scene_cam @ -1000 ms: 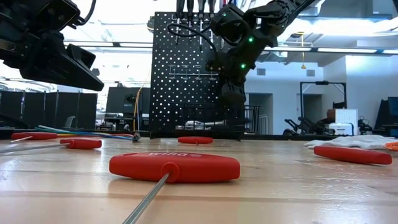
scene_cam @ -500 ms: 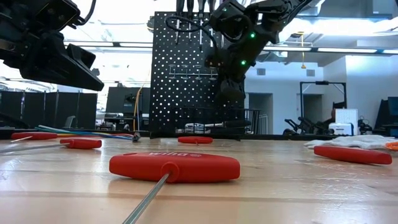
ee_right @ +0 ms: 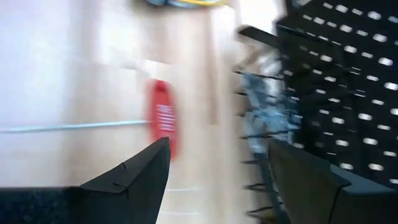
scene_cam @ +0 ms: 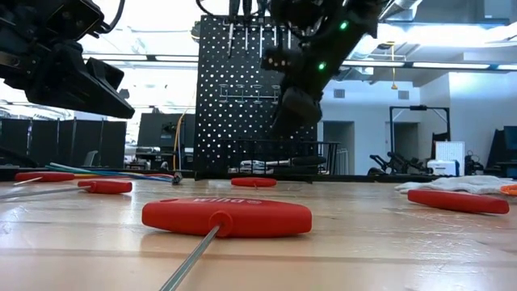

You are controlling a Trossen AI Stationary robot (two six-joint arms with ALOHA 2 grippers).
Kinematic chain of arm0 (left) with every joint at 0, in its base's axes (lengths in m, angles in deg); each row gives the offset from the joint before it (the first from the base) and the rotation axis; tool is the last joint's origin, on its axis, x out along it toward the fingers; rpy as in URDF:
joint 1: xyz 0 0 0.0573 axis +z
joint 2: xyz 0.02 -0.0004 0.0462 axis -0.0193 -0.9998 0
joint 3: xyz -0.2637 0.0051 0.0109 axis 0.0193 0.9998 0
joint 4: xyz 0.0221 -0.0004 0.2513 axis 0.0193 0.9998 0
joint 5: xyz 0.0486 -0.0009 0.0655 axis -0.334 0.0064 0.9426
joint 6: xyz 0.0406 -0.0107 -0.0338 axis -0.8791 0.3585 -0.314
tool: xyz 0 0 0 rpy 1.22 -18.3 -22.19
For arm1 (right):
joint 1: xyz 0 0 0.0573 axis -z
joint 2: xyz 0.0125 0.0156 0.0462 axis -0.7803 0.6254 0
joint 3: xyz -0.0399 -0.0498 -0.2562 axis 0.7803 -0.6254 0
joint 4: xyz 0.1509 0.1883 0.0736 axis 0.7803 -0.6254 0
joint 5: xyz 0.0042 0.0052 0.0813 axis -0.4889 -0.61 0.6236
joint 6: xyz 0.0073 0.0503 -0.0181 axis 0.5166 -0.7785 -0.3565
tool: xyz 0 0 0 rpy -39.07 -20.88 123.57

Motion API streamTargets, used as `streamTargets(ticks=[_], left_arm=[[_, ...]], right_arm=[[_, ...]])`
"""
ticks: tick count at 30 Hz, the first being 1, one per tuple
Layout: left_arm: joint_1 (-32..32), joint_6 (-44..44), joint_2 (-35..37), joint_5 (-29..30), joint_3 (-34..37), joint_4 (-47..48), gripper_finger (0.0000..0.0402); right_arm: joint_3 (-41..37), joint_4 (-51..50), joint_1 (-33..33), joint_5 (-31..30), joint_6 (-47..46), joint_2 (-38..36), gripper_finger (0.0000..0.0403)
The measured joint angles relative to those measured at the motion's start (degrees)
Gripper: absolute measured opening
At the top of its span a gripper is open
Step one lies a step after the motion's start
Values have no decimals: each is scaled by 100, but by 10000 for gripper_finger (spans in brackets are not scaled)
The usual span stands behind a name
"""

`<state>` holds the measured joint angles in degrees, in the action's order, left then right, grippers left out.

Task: Hang tools onto peg board
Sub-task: Move the red hex key to the top middle of the table

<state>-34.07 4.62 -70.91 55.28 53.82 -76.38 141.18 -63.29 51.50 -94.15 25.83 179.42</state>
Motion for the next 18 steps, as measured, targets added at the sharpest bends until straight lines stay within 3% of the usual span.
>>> streamTargets(ticks=[11,18], left_arm=[[-7,42,0,0,0,101,0],[-9,46,0,0,0,100,0]], right_arm=[[-119,-1179,-1264,484,-1823,-32,260],[-484,-2403,-2163,1498,-3809,-654,231]])
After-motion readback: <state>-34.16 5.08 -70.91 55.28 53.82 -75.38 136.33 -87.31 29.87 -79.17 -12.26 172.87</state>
